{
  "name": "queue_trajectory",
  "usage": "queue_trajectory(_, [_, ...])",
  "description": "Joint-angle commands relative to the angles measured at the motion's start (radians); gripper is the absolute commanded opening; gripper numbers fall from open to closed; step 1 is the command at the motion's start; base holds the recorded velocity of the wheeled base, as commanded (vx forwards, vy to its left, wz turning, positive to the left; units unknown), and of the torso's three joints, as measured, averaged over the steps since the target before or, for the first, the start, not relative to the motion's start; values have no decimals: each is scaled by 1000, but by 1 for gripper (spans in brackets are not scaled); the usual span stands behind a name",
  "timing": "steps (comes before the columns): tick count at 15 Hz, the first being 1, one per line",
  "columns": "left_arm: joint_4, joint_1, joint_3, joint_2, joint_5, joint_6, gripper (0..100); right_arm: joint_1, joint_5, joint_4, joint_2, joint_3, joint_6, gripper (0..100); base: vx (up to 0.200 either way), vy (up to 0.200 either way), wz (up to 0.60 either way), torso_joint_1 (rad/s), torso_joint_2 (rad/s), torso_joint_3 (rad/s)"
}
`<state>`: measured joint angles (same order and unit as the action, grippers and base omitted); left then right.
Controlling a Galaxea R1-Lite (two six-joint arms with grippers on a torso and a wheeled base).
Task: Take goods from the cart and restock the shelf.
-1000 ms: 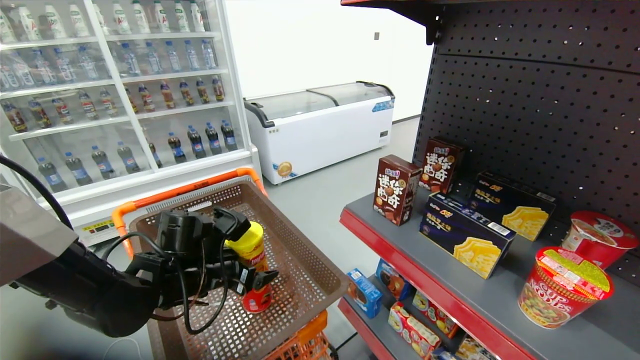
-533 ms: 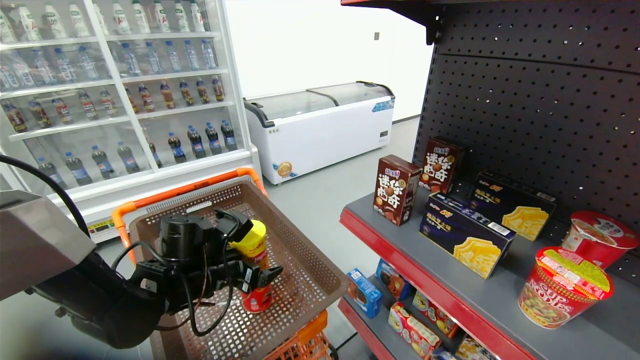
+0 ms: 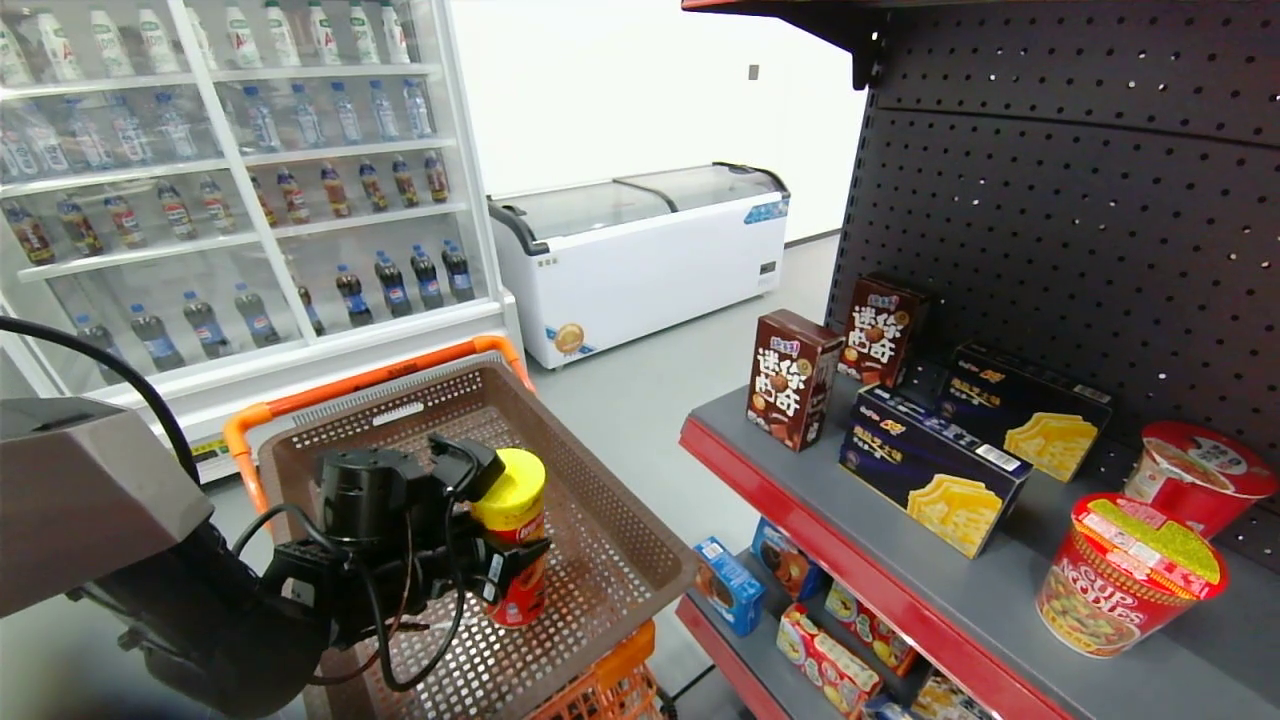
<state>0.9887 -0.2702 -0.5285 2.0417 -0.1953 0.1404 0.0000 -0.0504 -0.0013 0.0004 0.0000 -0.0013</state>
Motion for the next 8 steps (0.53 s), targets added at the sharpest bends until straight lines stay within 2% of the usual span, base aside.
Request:
queue_trajectory(1, [-5,5,5,2,2,5,0,0,-2,0,0,0,0,100,0,0,0,0,0,0])
queue_trajectory(3, [-4,5,7,-6,24,13,0,0,-2,0,0,0,0,100,0,0,0,0,0,0])
queue_trajectory(5, [4,6,7,-48,94,16,0,0,-2,0,0,0,0,100,0,0,0,0,0,0])
queue_trajectory(6, [1,9,7,-60,114,34,0,0,0,1,0,0,0,100,0,0,0,0,0,0])
queue_trajectory(8, [-7,25,28,-110,114,68,0,0,0,1,0,0,0,100,0,0,0,0,0,0])
